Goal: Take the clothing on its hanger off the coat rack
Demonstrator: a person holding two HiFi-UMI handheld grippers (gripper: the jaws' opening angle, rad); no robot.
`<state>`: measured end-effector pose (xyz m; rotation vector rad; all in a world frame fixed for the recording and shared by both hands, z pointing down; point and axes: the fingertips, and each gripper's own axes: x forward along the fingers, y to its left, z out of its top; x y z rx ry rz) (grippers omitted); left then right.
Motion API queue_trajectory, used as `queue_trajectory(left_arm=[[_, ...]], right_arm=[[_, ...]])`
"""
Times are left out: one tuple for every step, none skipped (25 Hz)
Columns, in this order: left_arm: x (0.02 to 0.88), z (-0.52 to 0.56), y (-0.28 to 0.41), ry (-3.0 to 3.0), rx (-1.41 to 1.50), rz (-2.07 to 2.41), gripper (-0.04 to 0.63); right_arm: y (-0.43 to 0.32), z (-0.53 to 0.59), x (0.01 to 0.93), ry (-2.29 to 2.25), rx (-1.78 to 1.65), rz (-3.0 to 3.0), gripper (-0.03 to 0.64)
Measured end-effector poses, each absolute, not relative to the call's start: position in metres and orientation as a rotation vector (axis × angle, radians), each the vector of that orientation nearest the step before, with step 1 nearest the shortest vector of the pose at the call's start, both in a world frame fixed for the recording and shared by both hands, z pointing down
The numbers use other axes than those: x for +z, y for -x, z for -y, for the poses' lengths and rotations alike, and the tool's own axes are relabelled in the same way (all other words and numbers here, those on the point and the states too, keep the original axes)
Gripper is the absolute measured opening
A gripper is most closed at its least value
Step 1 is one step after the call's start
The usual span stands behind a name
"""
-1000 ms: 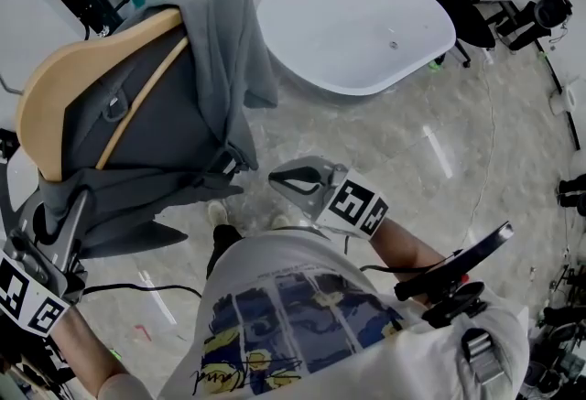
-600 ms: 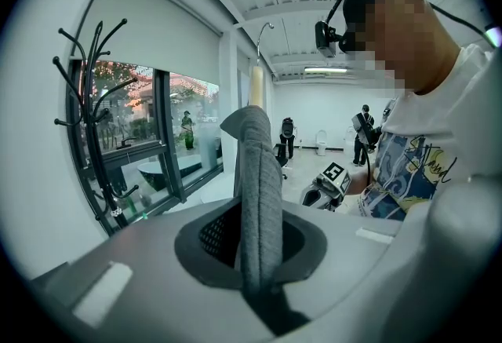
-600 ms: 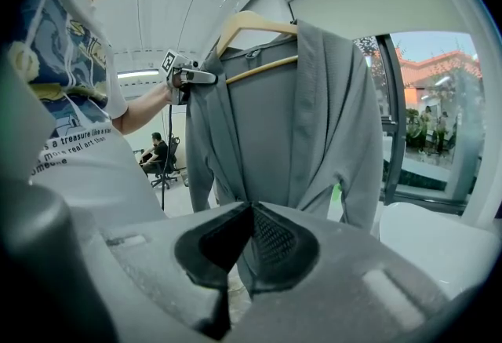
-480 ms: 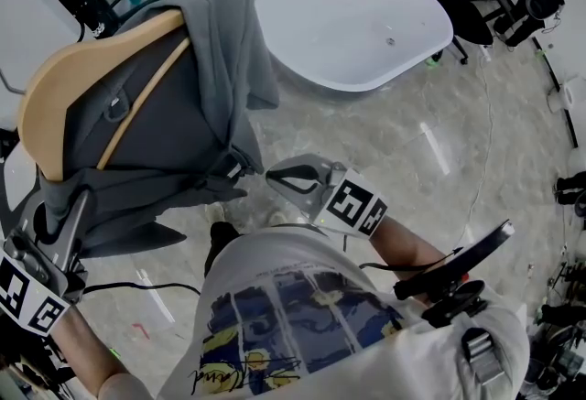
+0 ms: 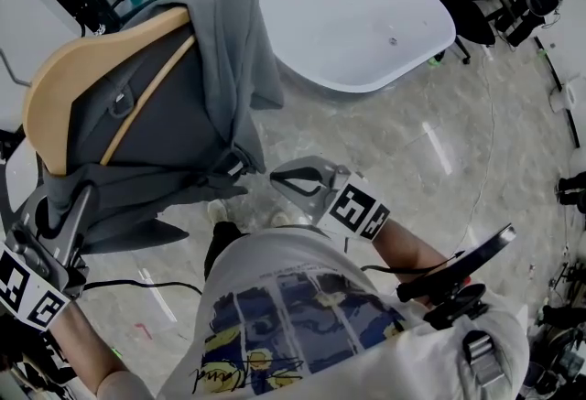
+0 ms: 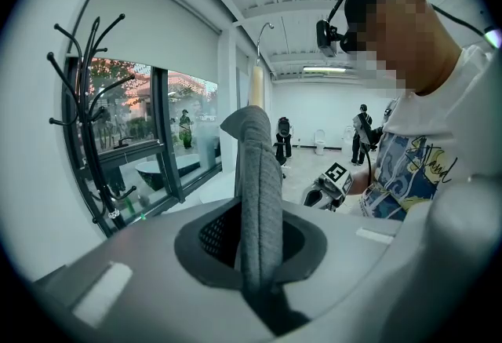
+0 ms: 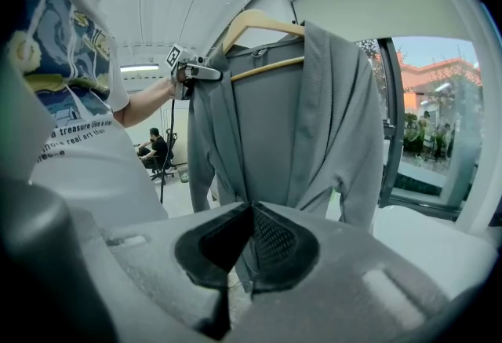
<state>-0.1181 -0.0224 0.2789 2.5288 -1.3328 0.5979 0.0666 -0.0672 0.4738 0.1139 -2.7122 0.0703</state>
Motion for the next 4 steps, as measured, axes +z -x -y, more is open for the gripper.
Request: queue_trajectory(left_arm=[[0.2801, 0.0237, 0.1199, -2.528, 0.598, 1.327, 0.009], [0.2816, 0.0251, 0.1213, -2.527, 0.597, 1.319, 0.009], [0.2834, 0.0266, 0.1224, -2.526, 0.595, 1.312, 0.009], [0.2853, 0.0282, 0.1234, -2.525, 0.593, 1.303, 0.009]], right_arm=[[-0.0661, 0.0665, 0.4749, -0.12, 0.064, 2.706, 0.002], [-0.0661, 0.0655, 0.4763, -0.125, 0.062, 2.7, 0.002], [-0.0666, 0.0645, 0.478, -0.13, 0.064, 2.694, 0.002], [-0.0671, 0.0633, 0.4796, -0.135, 0.067, 2.69, 0.002]])
